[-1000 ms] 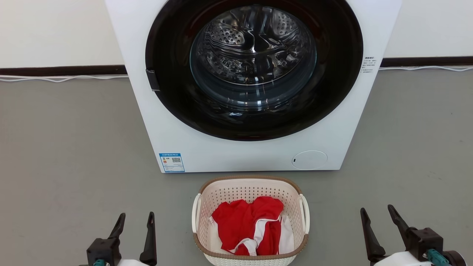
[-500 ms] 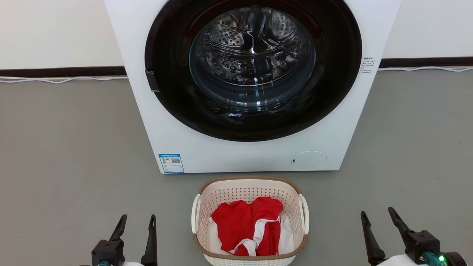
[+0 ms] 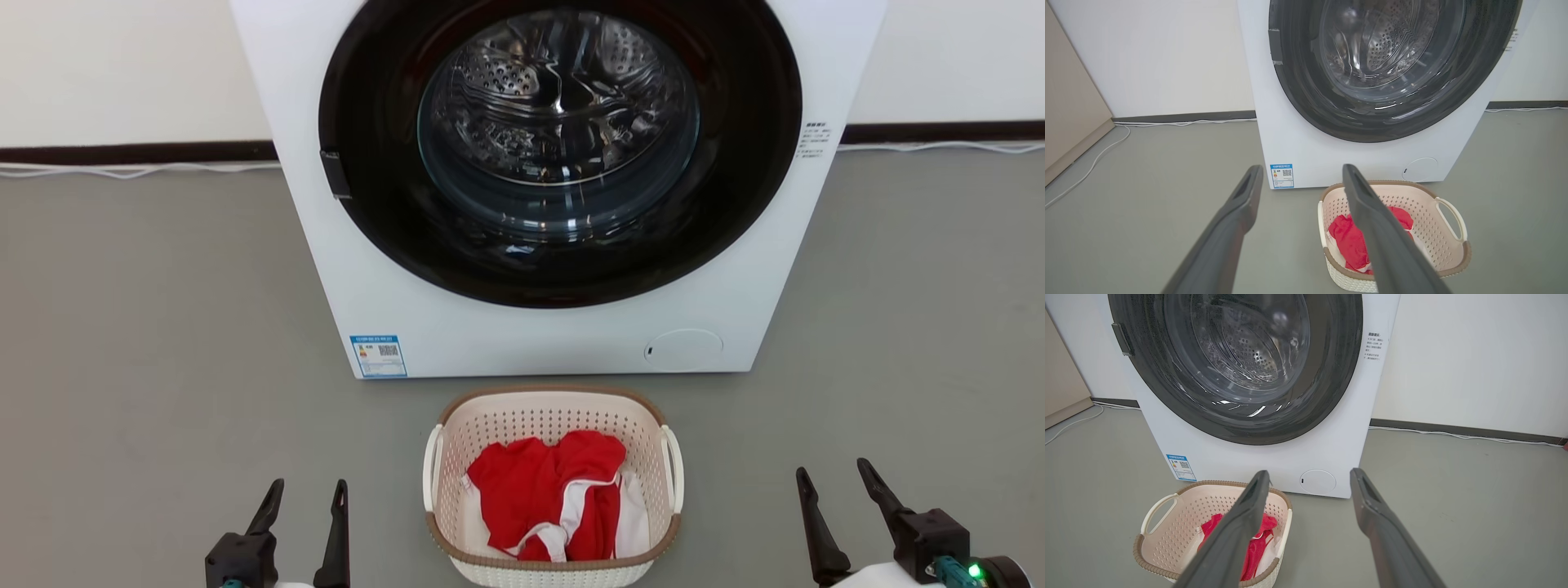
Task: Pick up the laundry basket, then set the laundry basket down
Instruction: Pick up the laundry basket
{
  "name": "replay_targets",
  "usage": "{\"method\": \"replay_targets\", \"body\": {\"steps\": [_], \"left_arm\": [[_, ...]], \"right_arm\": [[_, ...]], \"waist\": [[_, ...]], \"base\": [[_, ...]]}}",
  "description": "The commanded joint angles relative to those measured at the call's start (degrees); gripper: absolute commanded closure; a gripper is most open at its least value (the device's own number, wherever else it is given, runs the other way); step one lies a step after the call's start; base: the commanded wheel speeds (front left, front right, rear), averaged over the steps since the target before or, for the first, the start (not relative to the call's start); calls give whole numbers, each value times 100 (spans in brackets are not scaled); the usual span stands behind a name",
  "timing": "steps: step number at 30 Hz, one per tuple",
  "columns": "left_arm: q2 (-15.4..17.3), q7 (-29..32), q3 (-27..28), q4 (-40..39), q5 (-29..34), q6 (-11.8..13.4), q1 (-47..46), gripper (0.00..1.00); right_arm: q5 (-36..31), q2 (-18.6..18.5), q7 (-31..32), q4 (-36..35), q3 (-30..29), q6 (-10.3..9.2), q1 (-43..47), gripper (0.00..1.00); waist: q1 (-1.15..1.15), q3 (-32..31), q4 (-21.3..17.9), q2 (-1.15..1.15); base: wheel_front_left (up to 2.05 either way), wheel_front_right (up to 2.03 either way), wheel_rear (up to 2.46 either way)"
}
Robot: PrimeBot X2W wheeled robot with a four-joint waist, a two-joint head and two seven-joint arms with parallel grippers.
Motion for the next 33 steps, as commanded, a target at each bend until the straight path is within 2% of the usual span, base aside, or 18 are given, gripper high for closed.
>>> {"method": "replay_targets", "body": {"steps": [1, 6, 14, 22, 33], "left_arm": [[36, -61, 156, -112, -11, -33, -186, 0], [32, -61, 118, 88, -78, -88, -369, 0], [26, -61, -4, 649, -254, -174, -1114, 0], [24, -61, -175, 1448, -404, -234, -2329, 0], [23, -61, -466, 2592, -848, -325, -3733, 0]], "right_arm": [[-41, -47, -80, -92, 145, 36, -179, 0], [22, -36, -80, -11, 206, 36, -355, 0], [-67, -12, -80, 488, 11, 36, -1076, 0], [-357, 8, -66, 1316, -14, 36, -2083, 0], [-583, -43, 295, 2458, 59, 36, -3422, 0]], "waist": [[0, 55, 13, 0], [0, 309, 58, 0], [0, 1158, 160, 0], [0, 2096, 267, 0], [0, 3163, 320, 0]], "base": [[0, 0, 0], [0, 0, 0], [0, 0, 0], [0, 0, 0], [0, 0, 0]]}}
